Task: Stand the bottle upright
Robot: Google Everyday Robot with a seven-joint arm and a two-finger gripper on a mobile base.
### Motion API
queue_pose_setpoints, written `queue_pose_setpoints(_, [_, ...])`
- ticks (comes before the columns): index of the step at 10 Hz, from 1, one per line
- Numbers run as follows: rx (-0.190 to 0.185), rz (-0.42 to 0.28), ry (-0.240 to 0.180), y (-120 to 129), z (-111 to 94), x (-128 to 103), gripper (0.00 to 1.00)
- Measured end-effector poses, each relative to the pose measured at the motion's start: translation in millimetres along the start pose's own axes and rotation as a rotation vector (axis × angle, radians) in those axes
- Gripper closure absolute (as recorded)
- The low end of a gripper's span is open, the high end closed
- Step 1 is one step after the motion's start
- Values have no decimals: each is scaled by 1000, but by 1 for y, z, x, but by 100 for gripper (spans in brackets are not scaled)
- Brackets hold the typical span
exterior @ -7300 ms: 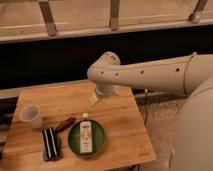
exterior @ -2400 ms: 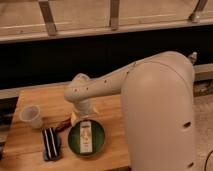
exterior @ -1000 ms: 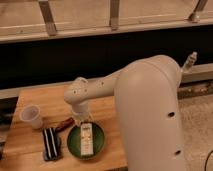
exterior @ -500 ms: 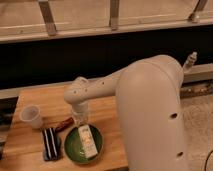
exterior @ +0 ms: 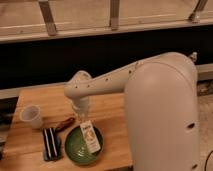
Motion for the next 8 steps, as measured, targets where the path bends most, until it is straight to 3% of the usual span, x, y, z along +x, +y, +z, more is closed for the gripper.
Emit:
queue_pose_setpoints(1, [-8,1,-30,-2,-9,-6,100])
queue_pose_setpoints(5, [-106,-6,-167,-3,-52,-21,100])
queue_pose_setpoints(8, [-119,-27,-268,-3,-104,-38,100])
